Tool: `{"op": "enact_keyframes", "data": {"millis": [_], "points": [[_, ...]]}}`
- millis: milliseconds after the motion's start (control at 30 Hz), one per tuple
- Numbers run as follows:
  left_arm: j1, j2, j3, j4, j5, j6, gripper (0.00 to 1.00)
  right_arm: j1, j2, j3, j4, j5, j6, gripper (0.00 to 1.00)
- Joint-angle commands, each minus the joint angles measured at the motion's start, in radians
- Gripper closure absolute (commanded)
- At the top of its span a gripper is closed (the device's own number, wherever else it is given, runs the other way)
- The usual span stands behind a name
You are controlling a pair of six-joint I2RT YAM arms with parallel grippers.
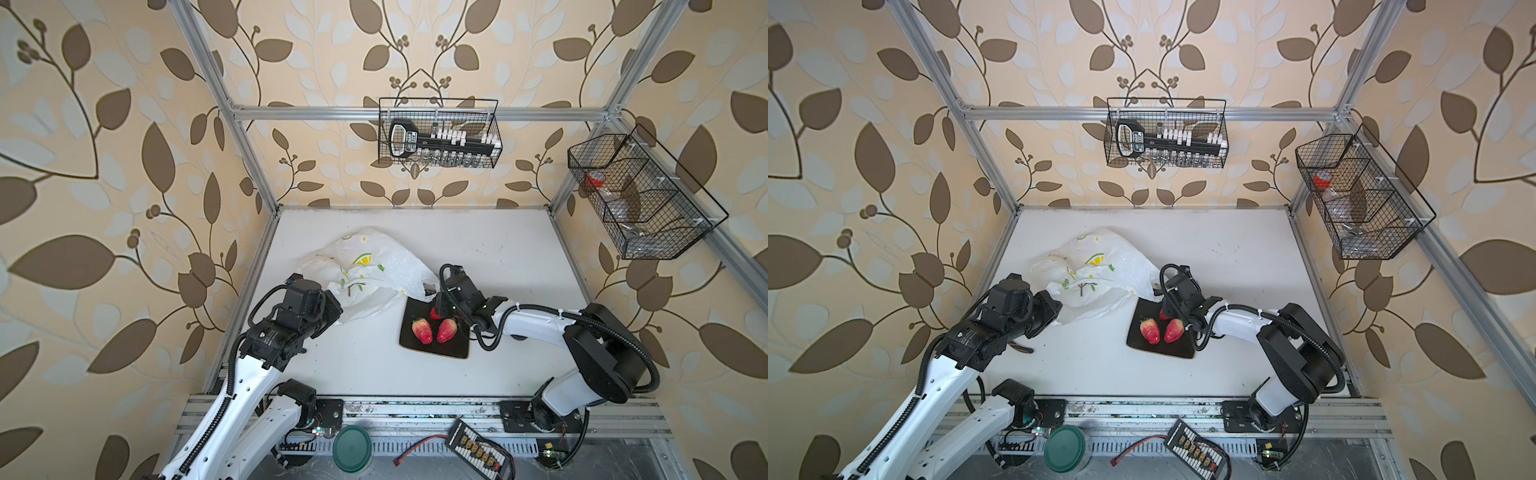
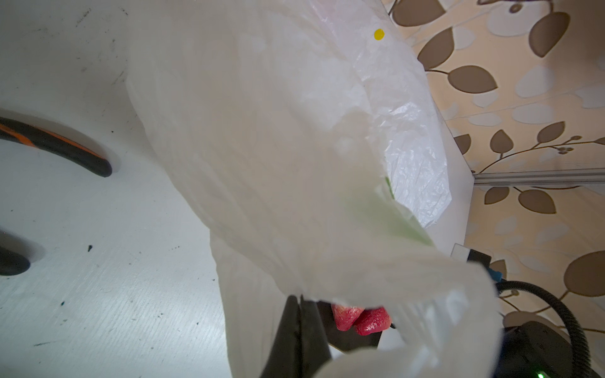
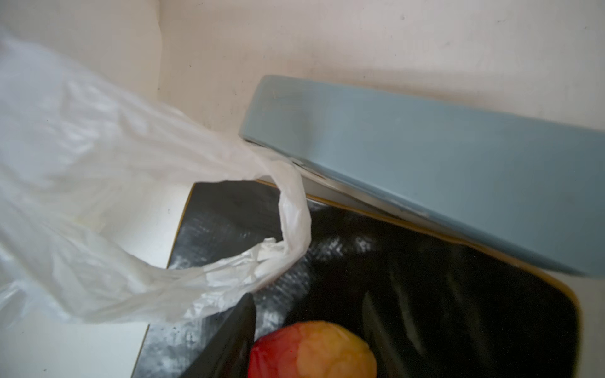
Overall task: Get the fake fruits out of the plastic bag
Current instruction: 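Carry the red apple out and set it on the black pad, then release the apple and reach the right gripper back into the bag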
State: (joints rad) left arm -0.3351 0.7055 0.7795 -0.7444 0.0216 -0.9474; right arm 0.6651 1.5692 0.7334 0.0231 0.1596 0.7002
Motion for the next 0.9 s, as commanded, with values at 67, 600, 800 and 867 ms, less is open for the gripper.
{"op": "enact_keyframes", "data": {"millis": [67, 600, 800, 867], "points": [[-0.012, -0.014, -0.008, 0.017, -0.015, 0.003, 1.0, -0.005, -0.003, -0.013, 0.023, 0.003, 0.009, 0.31], [-0.012, -0.019, -0.014, 0.023, -0.007, -0.001, 1.0, 0.104, -0.403, 0.053, -0.045, -0.055, -0.318, 0.38], [-0.012, -0.027, -0.016, 0.016, -0.005, -0.002, 1.0, 0.283, -0.272, 0.147, 0.025, -0.078, -0.469, 0.46], [-0.012, -0.031, -0.016, 0.01, -0.008, -0.002, 1.0, 0.325, -0.179, 0.202, 0.062, -0.092, -0.478, 0.48]]}}
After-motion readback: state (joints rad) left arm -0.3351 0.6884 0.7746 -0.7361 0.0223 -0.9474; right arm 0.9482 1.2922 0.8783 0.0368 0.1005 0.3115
